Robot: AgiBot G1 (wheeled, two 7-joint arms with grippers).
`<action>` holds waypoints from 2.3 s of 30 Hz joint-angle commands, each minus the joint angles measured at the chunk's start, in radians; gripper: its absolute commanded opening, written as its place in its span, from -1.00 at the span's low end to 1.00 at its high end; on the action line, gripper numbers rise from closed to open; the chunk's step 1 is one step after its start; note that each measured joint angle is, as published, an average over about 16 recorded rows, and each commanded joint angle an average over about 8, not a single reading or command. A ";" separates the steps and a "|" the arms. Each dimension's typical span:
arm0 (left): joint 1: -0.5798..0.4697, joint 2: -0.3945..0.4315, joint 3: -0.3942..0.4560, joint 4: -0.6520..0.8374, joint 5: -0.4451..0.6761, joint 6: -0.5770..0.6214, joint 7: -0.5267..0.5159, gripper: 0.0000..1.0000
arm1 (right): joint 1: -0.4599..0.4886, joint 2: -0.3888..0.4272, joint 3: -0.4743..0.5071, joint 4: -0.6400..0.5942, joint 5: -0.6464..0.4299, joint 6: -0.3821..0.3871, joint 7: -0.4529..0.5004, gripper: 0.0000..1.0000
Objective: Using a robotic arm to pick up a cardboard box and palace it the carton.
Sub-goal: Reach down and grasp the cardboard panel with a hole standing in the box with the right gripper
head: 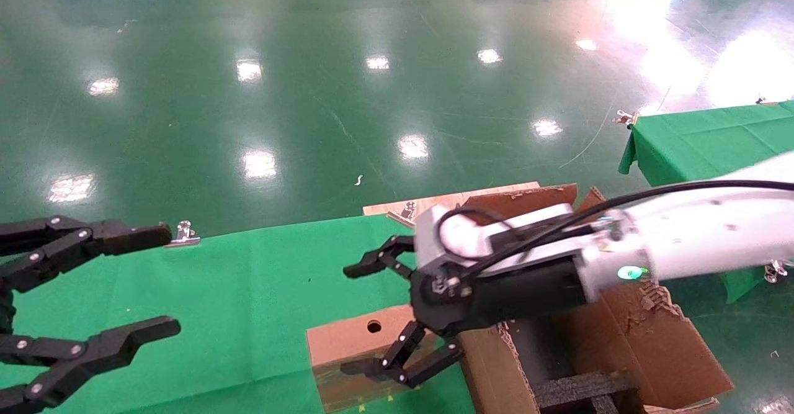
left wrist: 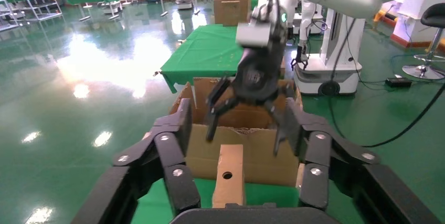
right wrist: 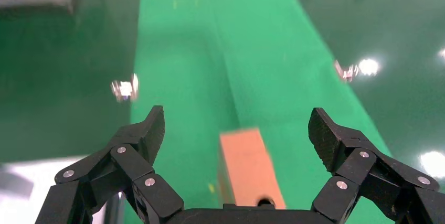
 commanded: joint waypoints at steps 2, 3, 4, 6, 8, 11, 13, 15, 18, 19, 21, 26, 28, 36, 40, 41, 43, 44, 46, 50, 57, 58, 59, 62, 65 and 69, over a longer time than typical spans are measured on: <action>0.000 0.000 0.000 0.000 0.000 0.000 0.000 -1.00 | 0.048 -0.038 -0.046 -0.028 -0.092 -0.008 0.004 1.00; 0.000 0.000 0.000 0.000 0.000 0.000 0.000 -1.00 | 0.062 -0.052 -0.059 -0.039 -0.119 -0.011 0.001 1.00; 0.000 0.000 0.000 0.000 0.000 0.000 0.000 -1.00 | 0.076 -0.066 -0.073 -0.051 -0.145 -0.012 -0.002 1.00; 0.000 0.000 0.000 0.000 0.000 0.000 0.000 -1.00 | 0.104 -0.093 -0.098 -0.074 -0.195 -0.017 -0.011 1.00; 0.000 0.000 0.000 0.000 0.000 0.000 0.000 -1.00 | 0.131 -0.118 -0.122 -0.094 -0.240 -0.021 -0.020 1.00; 0.000 0.000 0.000 0.000 0.000 0.000 0.000 -1.00 | 0.167 -0.155 -0.156 -0.120 -0.300 -0.028 -0.033 1.00; 0.000 0.000 0.000 0.000 0.000 0.000 0.000 -1.00 | 0.189 -0.178 -0.179 -0.135 -0.334 -0.033 -0.040 1.00; 0.000 0.000 0.000 0.000 0.000 0.000 0.000 -1.00 | 0.209 -0.201 -0.203 -0.148 -0.366 -0.039 -0.046 1.00; 0.000 0.000 0.001 0.000 0.000 0.000 0.000 -1.00 | 0.237 -0.232 -0.243 -0.162 -0.416 -0.047 -0.057 1.00; 0.000 0.000 0.001 0.000 0.000 0.000 0.000 -1.00 | 0.246 -0.242 -0.257 -0.166 -0.432 -0.049 -0.062 1.00; 0.000 0.000 0.001 0.000 0.000 0.000 0.000 -1.00 | 0.263 -0.260 -0.285 -0.173 -0.462 -0.051 -0.071 1.00; 0.000 0.000 0.001 0.000 -0.001 0.000 0.000 -0.46 | 0.290 -0.291 -0.333 -0.191 -0.502 -0.048 -0.091 1.00; 0.000 0.000 0.001 0.000 -0.001 0.000 0.000 0.05 | 0.296 -0.298 -0.344 -0.197 -0.506 -0.047 -0.096 1.00; 0.000 0.000 0.001 0.000 0.000 -0.001 0.001 1.00 | 0.306 -0.314 -0.361 -0.216 -0.501 -0.047 -0.102 -0.48; 0.000 -0.001 0.001 0.000 0.000 -0.001 0.001 1.00 | 0.304 -0.312 -0.359 -0.214 -0.498 -0.047 -0.102 -1.00; 0.000 -0.001 0.001 0.000 0.000 -0.001 0.001 1.00 | 0.304 -0.311 -0.358 -0.214 -0.498 -0.047 -0.102 -1.00; 0.000 -0.001 0.001 0.000 0.000 -0.001 0.001 1.00 | 0.303 -0.310 -0.357 -0.212 -0.498 -0.047 -0.102 -1.00; 0.000 -0.001 0.001 0.000 0.000 -0.001 0.001 1.00 | 0.303 -0.310 -0.357 -0.212 -0.498 -0.047 -0.102 -1.00; 0.000 -0.001 0.001 0.000 -0.001 -0.001 0.001 1.00 | 0.302 -0.309 -0.356 -0.211 -0.499 -0.047 -0.102 -1.00; 0.000 -0.001 0.001 0.000 -0.001 -0.001 0.001 1.00 | 0.301 -0.308 -0.355 -0.209 -0.499 -0.047 -0.102 -1.00; 0.000 -0.001 0.001 0.000 -0.001 -0.001 0.001 1.00 | 0.300 -0.307 -0.354 -0.207 -0.500 -0.046 -0.102 -1.00; 0.000 -0.001 0.001 0.000 -0.001 -0.001 0.001 1.00 | 0.300 -0.306 -0.354 -0.207 -0.500 -0.046 -0.102 -1.00; 0.000 -0.001 0.001 0.000 -0.001 -0.001 0.001 1.00 | 0.300 -0.306 -0.354 -0.207 -0.500 -0.046 -0.102 -1.00; 0.000 -0.001 0.001 0.000 -0.001 -0.001 0.001 1.00 | 0.300 -0.306 -0.353 -0.206 -0.500 -0.046 -0.102 -1.00; 0.000 -0.001 0.001 0.000 -0.001 -0.001 0.001 1.00 | 0.300 -0.306 -0.353 -0.206 -0.501 -0.046 -0.102 -1.00; 0.000 0.000 0.001 0.000 -0.001 -0.001 0.001 1.00 | 0.299 -0.305 -0.353 -0.206 -0.501 -0.045 -0.102 -1.00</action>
